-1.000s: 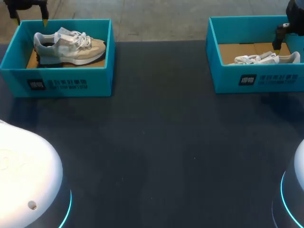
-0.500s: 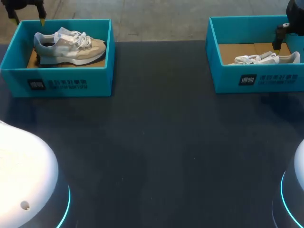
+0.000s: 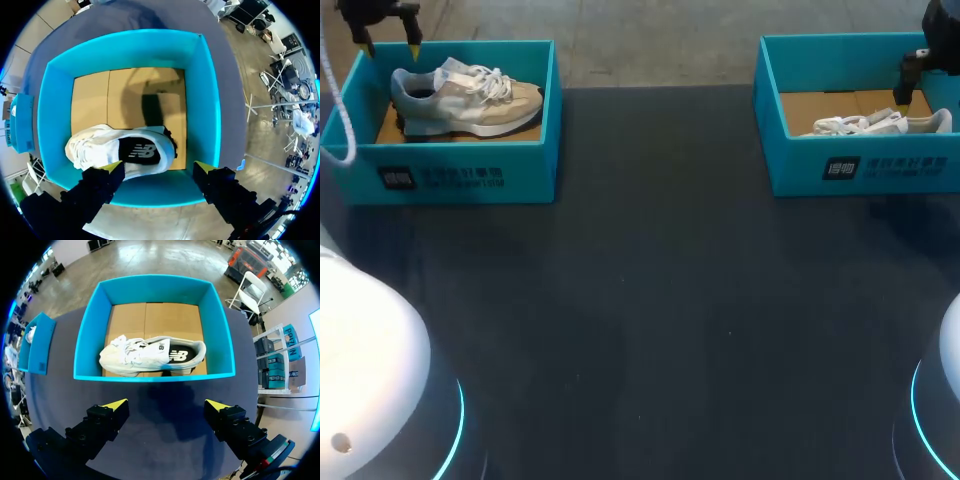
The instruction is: Take the shoe out of the shoebox, open the shoe tongue, remove and reinsert the insole, then place the shoe into the shoebox
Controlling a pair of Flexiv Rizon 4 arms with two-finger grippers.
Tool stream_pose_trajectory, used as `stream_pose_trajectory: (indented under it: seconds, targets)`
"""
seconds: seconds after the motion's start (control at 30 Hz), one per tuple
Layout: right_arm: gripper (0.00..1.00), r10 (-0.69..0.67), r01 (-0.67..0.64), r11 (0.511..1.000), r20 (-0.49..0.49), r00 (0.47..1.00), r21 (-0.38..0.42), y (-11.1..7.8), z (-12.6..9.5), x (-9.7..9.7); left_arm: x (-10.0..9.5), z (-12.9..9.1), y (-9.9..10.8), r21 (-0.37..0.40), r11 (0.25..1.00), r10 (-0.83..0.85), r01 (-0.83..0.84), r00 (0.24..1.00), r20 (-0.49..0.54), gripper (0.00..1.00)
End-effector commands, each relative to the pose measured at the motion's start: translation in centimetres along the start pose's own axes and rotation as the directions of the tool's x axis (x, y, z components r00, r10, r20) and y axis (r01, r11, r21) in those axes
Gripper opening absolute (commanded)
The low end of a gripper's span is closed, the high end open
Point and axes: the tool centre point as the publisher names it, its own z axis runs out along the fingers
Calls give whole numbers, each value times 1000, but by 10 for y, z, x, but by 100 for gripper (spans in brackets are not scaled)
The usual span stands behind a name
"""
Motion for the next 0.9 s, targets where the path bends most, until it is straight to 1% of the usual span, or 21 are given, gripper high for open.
stream_pose_trajectory:
  seconds: [0.03,0.07,0.1,0.17,0.2,0.23,0.33,0.37,0.5,0.57,0.6,0.73,0.83,0.9]
  targets:
    - [100,2,-2,1000,0,1000,-1,-1,0,0,7,14,16,42,999,9,-10,1000,20,85]
    - [100,2,-2,1000,0,1000,-1,-1,0,0,8,17,17,43,999,10,-11,1000,20,85]
    - [100,2,-2,1000,0,1000,-1,-1,0,0,9,21,18,43,999,12,-12,1000,19,89]
    - [100,2,-2,1000,0,1000,-1,-1,0,0,9,27,19,48,999,16,-16,1000,14,93]
    - [100,2,-2,1000,0,1000,-1,-1,0,0,10,29,19,57,998,17,-18,1000,14,90]
    - [100,2,-2,1000,0,1000,-1,-1,0,0,10,32,19,62,998,25,-27,999,30,90]
    - [100,2,-2,1000,0,1000,-1,-1,0,0,9,42,21,69,997,13,-15,1000,23,90]
    - [100,2,-2,1000,0,1000,-1,-1,0,0,8,45,21,75,997,6,-8,1000,24,88]
    - [100,2,-2,1000,0,1000,-1,-1,0,0,7,56,22,66,998,-11,10,1000,17,85]
    - [100,2,-2,1000,0,1000,-1,-1,0,0,8,62,23,63,998,-30,29,1000,10,85]
    - [100,2,-2,1000,0,1000,-1,-1,0,0,8,63,23,63,998,-29,28,1000,11,85]
    - [100,2,-2,1000,0,1000,-1,-1,0,0,11,69,20,71,997,-27,25,999,25,82]
    - [100,2,-2,1000,0,1000,-1,-1,0,0,13,75,19,77,997,-19,16,999,27,84]
    - [100,2,-2,1000,0,1000,-1,-1,0,0,14,79,20,79,997,-18,16,999,32,83]
